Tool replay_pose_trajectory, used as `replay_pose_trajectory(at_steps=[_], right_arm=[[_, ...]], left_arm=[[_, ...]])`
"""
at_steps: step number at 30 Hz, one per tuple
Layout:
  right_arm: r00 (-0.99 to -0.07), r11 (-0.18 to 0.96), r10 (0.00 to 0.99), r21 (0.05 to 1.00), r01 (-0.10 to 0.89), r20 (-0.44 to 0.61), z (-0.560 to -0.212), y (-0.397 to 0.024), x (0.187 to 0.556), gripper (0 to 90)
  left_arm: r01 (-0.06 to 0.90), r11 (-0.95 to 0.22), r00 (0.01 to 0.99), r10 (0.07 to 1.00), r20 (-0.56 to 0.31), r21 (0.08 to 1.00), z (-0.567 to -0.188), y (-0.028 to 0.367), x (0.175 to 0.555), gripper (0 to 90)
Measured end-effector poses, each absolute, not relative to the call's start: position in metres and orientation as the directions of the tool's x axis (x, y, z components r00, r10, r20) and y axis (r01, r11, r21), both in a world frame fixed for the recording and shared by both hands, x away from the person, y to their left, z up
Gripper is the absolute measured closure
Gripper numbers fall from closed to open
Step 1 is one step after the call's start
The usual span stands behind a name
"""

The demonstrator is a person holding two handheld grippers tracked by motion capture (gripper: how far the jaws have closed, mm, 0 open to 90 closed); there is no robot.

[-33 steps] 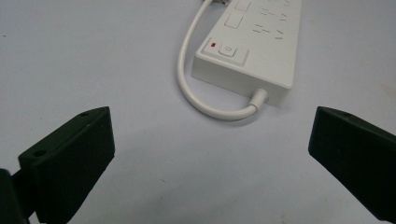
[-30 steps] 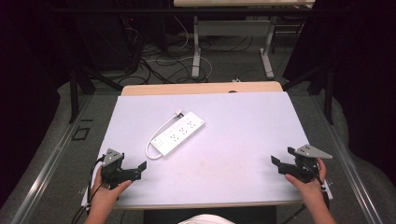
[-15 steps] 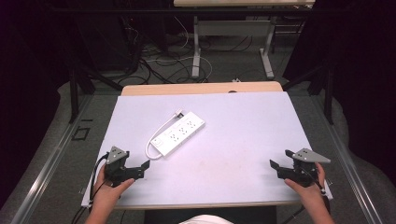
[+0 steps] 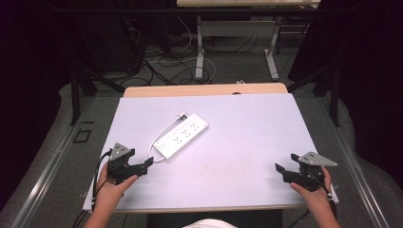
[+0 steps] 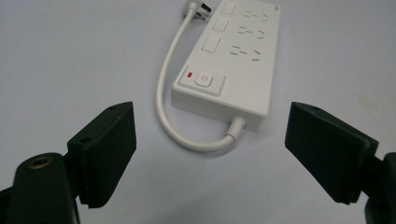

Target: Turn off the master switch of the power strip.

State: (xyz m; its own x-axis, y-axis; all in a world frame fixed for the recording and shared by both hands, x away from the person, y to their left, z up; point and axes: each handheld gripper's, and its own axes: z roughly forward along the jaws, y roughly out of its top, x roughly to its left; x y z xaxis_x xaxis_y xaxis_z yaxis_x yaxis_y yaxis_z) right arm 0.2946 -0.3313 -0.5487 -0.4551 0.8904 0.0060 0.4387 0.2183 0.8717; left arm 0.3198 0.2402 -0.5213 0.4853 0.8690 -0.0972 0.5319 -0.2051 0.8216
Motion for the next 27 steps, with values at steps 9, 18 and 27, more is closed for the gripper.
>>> replay_pose_trajectory(at_steps=[9, 18, 27], right_arm=[[-0.456, 0.226, 0.89, 0.868, 0.442, 0.001, -0.548, -0.33, 0.295, 23.9], [-0.461, 0.232, 0.887, 0.868, 0.439, -0.004, -0.549, -0.33, 0.295, 23.9], [-0.466, 0.234, 0.885, 0.866, 0.441, -0.002, -0.549, -0.33, 0.295, 23.9]], left_arm=[[0.535, -0.221, 0.498, 0.862, -0.093, 0.816, -0.513, 0.237, 0.325, 25.0], [0.523, -0.236, 0.51, 0.857, -0.079, 0.819, -0.504, 0.234, 0.333, 30.5], [0.511, -0.231, 0.504, 0.861, -0.071, 0.828, -0.49, 0.231, 0.342, 33.1]])
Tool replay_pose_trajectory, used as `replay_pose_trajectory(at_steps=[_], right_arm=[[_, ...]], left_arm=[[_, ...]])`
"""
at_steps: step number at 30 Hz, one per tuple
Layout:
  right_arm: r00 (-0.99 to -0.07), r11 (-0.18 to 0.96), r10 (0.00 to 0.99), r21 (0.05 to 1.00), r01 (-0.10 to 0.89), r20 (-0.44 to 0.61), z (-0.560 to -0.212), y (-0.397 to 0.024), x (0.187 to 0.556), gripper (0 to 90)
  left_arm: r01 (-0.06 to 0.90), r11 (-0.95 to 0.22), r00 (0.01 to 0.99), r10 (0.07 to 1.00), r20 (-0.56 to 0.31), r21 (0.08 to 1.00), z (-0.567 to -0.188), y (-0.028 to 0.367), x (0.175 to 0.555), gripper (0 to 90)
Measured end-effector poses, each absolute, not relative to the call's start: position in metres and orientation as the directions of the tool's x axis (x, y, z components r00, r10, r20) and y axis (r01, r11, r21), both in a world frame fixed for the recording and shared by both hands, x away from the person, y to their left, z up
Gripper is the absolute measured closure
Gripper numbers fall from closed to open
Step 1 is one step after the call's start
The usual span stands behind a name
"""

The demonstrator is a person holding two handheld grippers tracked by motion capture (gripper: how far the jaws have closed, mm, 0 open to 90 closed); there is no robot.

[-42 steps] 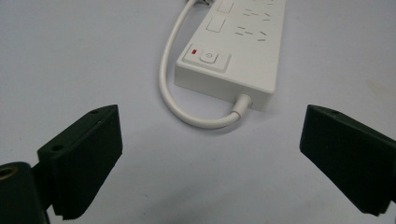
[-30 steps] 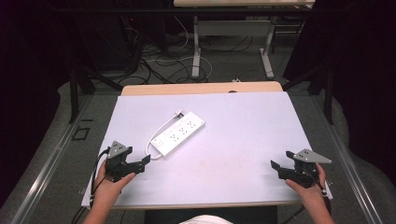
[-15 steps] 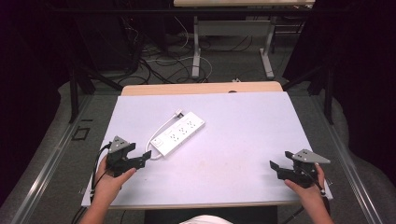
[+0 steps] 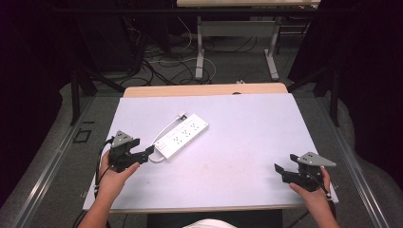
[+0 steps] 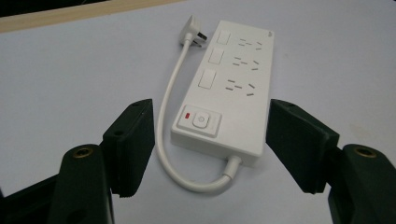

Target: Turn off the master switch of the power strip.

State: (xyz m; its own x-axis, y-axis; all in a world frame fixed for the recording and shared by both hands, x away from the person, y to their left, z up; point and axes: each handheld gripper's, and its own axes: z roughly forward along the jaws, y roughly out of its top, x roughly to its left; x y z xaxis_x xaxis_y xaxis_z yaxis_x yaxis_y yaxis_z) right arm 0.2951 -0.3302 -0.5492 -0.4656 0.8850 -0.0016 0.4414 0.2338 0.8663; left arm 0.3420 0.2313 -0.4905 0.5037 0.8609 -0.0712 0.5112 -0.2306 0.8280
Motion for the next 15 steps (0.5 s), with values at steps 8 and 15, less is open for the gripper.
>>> replay_pose_trajectory(at_steps=[8, 15], right_arm=[[-0.466, 0.229, 0.885, 0.865, 0.446, 0.006, -0.55, -0.33, 0.295, 23.9], [-0.463, 0.23, 0.886, 0.863, 0.45, 0.005, -0.55, -0.33, 0.295, 23.9]], left_arm=[[0.546, -0.17, 0.485, 0.862, -0.144, 0.82, -0.486, 0.227, 0.35, 38.1], [0.557, -0.119, 0.438, 0.883, -0.169, 0.822, -0.486, 0.225, 0.358, 39.4]])
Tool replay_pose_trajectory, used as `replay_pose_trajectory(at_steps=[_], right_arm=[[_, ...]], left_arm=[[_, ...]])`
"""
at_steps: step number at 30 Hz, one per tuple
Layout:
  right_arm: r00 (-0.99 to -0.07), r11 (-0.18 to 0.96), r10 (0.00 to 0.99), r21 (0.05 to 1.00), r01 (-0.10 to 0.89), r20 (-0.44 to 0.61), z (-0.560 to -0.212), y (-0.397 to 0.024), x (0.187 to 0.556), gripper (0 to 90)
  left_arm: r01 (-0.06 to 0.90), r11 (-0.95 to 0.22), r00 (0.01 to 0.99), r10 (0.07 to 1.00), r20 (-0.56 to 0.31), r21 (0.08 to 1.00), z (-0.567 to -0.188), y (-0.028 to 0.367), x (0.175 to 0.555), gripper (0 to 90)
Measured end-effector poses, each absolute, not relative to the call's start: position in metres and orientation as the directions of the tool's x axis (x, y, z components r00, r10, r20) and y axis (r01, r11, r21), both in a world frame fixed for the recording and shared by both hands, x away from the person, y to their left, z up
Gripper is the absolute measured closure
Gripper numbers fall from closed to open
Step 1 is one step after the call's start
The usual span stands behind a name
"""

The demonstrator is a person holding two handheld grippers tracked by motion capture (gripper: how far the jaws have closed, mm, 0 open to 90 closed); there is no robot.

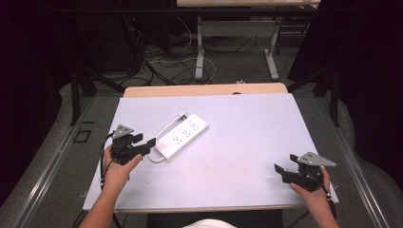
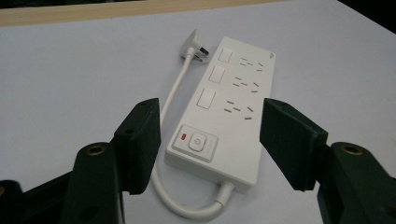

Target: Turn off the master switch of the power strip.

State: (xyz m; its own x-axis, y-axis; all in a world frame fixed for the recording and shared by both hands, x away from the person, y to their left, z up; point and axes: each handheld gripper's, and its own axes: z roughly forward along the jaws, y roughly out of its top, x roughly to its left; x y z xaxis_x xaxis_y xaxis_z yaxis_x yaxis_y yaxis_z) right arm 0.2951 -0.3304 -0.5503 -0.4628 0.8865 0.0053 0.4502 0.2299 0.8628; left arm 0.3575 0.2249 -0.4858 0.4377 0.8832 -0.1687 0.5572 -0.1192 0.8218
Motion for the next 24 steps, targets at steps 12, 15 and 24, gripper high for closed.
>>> replay_pose_trajectory(at_steps=[12, 15, 24], right_arm=[[-0.465, 0.221, 0.885, 0.865, 0.451, 0.016, -0.552, -0.331, 0.296, 23.9], [-0.461, 0.223, 0.887, 0.864, 0.45, 0.011, -0.552, -0.331, 0.296, 23.9], [-0.468, 0.223, 0.884, 0.861, 0.456, 0.019, -0.553, -0.332, 0.296, 24.0]], left_arm=[[0.577, -0.073, 0.413, 0.886, -0.213, 0.814, -0.491, 0.22, 0.372, 43.9], [0.586, -0.045, 0.396, 0.887, -0.238, 0.809, -0.493, 0.219, 0.376, 44.7], [0.622, -0.005, 0.369, 0.884, -0.288, 0.783, -0.499, 0.218, 0.385, 52.0]])
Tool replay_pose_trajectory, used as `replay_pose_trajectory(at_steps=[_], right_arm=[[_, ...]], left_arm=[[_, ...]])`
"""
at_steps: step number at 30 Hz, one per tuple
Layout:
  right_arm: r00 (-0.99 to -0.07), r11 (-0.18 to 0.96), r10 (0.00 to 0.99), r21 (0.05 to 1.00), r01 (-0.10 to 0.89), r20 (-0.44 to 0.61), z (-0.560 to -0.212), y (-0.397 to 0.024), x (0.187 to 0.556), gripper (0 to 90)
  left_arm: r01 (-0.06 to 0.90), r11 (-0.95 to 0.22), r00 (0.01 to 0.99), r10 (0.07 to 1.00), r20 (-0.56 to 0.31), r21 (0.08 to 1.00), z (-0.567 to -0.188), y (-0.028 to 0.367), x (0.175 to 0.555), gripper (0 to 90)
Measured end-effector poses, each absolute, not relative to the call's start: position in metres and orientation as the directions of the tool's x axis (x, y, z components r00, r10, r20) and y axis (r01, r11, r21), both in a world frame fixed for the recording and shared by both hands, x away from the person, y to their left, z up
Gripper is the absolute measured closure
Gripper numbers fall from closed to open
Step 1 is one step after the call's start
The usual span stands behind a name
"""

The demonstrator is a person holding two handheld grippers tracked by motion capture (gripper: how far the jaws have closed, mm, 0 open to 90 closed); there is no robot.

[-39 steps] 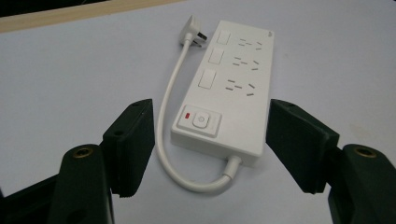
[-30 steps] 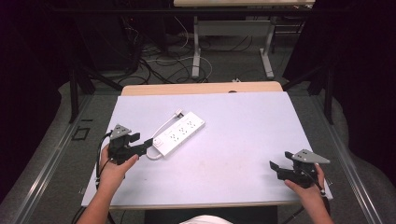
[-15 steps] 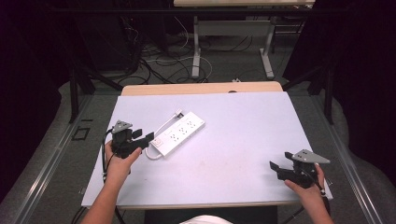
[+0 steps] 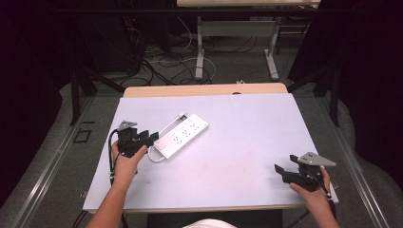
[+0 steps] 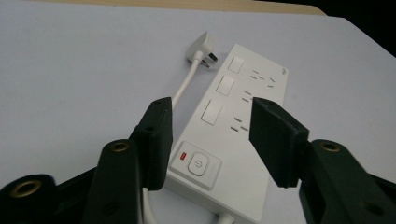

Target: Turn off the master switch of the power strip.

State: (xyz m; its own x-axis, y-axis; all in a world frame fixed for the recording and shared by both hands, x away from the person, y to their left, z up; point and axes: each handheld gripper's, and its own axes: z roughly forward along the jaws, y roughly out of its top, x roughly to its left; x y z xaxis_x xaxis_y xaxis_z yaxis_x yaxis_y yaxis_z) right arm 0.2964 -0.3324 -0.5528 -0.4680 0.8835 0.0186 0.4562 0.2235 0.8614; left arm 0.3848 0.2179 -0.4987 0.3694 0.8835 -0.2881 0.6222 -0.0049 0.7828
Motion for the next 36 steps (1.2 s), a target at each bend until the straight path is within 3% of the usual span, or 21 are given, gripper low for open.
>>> replay_pose_trajectory(at_steps=[26, 36], right_arm=[[-0.469, 0.215, 0.882, 0.858, 0.466, 0.034, -0.555, -0.333, 0.298, 24.1], [-0.469, 0.212, 0.882, 0.857, 0.469, 0.039, -0.556, -0.333, 0.298, 24.0]], left_arm=[[0.689, -0.085, 0.344, 0.913, -0.221, 0.719, -0.515, 0.207, 0.398, 89.5], [0.702, -0.128, 0.359, 0.913, -0.193, 0.7, -0.523, 0.201, 0.401, 90.0]])
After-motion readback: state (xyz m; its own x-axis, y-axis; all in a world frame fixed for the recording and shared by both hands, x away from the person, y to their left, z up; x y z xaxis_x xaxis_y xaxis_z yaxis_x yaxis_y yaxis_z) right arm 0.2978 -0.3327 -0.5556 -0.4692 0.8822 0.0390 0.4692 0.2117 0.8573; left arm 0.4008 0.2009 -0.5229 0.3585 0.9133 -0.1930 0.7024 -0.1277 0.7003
